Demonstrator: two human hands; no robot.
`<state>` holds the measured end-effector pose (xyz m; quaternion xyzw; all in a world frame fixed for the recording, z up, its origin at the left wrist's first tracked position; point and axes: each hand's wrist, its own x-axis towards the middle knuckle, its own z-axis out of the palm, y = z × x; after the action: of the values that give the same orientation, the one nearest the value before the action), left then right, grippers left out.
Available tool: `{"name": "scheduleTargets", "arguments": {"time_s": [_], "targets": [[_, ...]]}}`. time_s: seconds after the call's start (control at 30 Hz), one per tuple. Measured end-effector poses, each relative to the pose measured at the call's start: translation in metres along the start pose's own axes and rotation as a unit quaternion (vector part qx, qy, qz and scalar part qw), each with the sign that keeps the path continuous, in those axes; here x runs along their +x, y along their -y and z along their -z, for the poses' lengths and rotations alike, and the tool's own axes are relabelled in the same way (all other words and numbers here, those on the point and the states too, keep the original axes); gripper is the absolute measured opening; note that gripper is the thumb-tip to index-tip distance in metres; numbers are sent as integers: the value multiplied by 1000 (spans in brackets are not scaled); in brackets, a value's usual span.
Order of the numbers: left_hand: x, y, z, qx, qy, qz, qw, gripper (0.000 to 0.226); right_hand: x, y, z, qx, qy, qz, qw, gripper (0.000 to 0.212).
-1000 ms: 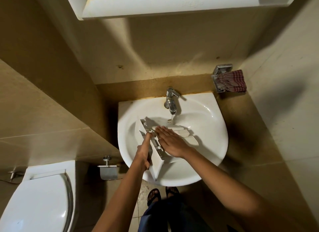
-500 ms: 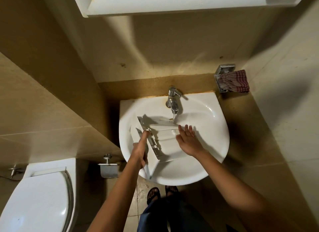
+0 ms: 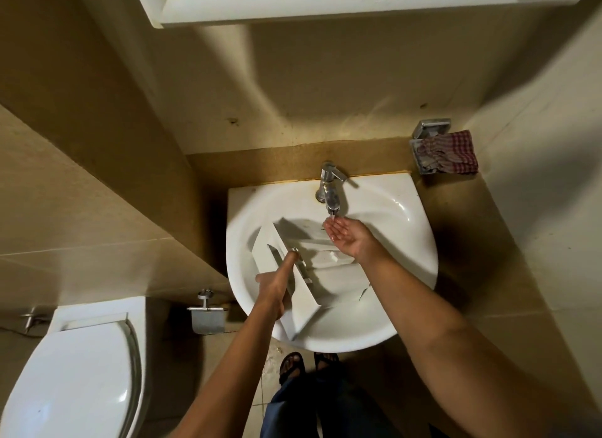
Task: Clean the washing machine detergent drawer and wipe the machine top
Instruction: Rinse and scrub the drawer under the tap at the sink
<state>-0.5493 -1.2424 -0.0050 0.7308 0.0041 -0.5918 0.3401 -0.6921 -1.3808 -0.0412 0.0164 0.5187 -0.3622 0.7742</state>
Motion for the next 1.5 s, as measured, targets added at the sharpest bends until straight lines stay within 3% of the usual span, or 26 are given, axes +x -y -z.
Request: {"name": "scheduleTargets", "arguments": {"time_s": [0.13,0.3,0.47,0.63,0.73,0.87,0.97,1.03,1.1,1.13,1.23,1.3,1.37,1.4,1.5], "targets": [[3,1,-5,-19,-11,0,1000,132,11,-1,-8,21,15,-37,999,19],[-4,-2,-6,-9,-31,5,999,118,14,-3,-11,26,17,-48,998,17],[-10,-11,-9,114,-135,-33,984,97,20,-5,-5,68,6,-60,996,17],[-7,-15,-5,88,-99,-79,988,108,20,-2,-8,61,16,-69,996,22],[-5,-15,-4,105,-107,-91,984,94,20,-2,-11,57,22,-72,996,23],[-5,-20,-7,135,-100,-119,979,33,14,-3,-8,60,25,-69,995,20],[-7,-23,-10,165,-94,-141,972,28,-1,-8,-6,-7,58,-83,995,22],[-7,-24,-10,174,-96,-155,968,28,-17,-18,-6,-138,107,-59,983,23],[-6,-23,-11,191,-106,-166,962,29,-30,-41,-1,-301,148,39,941,23],[-7,-22,-13,201,-108,-173,958,29,-37,-55,6,-379,166,111,904,23],[-11,-21,-23,220,-100,-188,952,30,-48,-89,35,-570,215,271,745,37],[-13,-18,-29,259,-106,-192,941,36,-52,-85,51,-677,215,328,623,46],[-15,-15,-31,302,-128,-199,924,44,-47,-71,66,-753,173,341,535,47],[-15,-15,-31,317,-132,-199,918,46,-43,-64,72,-777,143,331,516,47],[-14,-16,-29,352,-136,-194,905,47,-35,-66,72,-798,92,285,523,48]]}}
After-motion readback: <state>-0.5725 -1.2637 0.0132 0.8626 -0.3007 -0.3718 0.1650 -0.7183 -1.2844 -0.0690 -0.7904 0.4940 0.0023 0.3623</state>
